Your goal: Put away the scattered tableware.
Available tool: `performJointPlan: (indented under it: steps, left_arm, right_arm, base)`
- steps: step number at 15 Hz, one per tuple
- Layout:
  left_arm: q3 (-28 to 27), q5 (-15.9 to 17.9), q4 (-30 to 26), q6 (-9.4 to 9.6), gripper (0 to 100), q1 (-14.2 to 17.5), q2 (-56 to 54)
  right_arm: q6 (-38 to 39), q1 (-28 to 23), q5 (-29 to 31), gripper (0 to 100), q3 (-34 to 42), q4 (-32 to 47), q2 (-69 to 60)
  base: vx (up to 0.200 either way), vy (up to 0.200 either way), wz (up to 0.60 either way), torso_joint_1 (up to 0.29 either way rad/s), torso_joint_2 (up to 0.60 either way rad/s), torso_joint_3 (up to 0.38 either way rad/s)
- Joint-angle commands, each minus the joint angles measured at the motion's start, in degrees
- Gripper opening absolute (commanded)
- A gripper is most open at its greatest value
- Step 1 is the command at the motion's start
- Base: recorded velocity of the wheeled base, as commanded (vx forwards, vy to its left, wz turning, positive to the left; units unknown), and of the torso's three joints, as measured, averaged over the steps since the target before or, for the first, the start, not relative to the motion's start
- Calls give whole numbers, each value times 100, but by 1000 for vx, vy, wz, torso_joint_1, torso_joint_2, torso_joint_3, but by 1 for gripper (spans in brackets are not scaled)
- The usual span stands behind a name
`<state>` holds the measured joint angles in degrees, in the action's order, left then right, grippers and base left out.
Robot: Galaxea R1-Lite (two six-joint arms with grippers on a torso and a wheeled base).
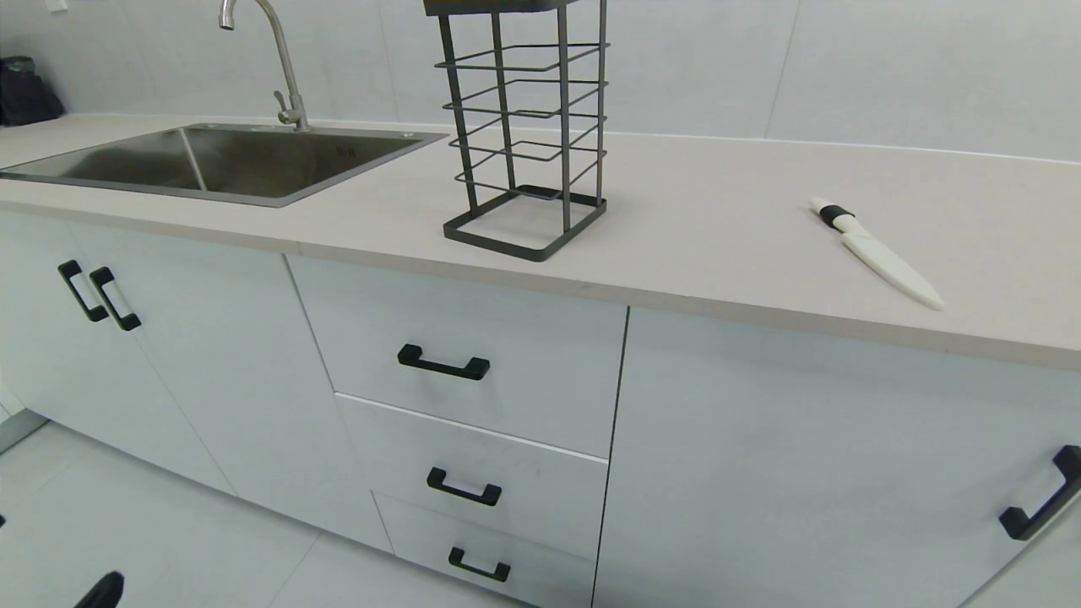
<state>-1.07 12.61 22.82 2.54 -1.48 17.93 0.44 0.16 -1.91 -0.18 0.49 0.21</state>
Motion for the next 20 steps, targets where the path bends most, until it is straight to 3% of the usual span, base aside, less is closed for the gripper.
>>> performJointPlan:
  steps: [1, 2, 3, 4, 6, 7, 11, 17, 19, 20]
  left_arm:
    - [-7, -4, -577, 1, 100, 288, -1134]
    - [72, -4, -647, 1, 100, 350, -1204]
    - [107, -4, -1122, 10, 100, 394, -1398]
    - [107, -21, -1140, 19, 100, 394, -1389]
    - [107, -276, -1957, 353, 100, 394, -1389]
    - [107, -434, -2177, 379, 100, 394, -1389]
    - [107, -891, -2229, 63, 100, 394, -1389]
    - [107, -953, -2229, 45, 100, 385, -1380]
    - [107, -918, -2247, -315, 100, 130, -1793]
    - [107, -918, -2247, -236, 100, 139, -1793]
  right_arm:
    - [0, 2, -2, 100, 1, -5, 6]
    - [0, 2, -2, 100, 1, 4, 6]
    - [0, 2, -2, 100, 1, 4, 6]
    - [0, 2, -2, 100, 1, -5, 6]
    - [0, 2, -2, 100, 1, 4, 6]
    - [0, 2, -2, 100, 1, -5, 6]
    - [0, 2, -2, 100, 1, 4, 6]
    - [-70, 2, -20, 100, 1, -5, 23]
    - [-9, 2, -2, 100, 1, -5, 14]
    - [-18, 2, -2, 100, 1, -5, 14]
  base:
    - [0, 0, 0, 0, 0, 0]
    - [0, 0, 0, 0, 0, 0]
    - [0, 0, 0, 0, 0, 0]
    - [0, 0, 0, 0, 0, 0]
    - [0, 0, 0, 0, 0, 0]
    - [0, 0, 0, 0, 0, 0]
    - [0, 0, 0, 0, 0, 0]
    - [0, 0, 0, 0, 0, 0]
    - [0, 0, 0, 0, 0, 0]
    - [0, 0, 0, 0, 0, 0]
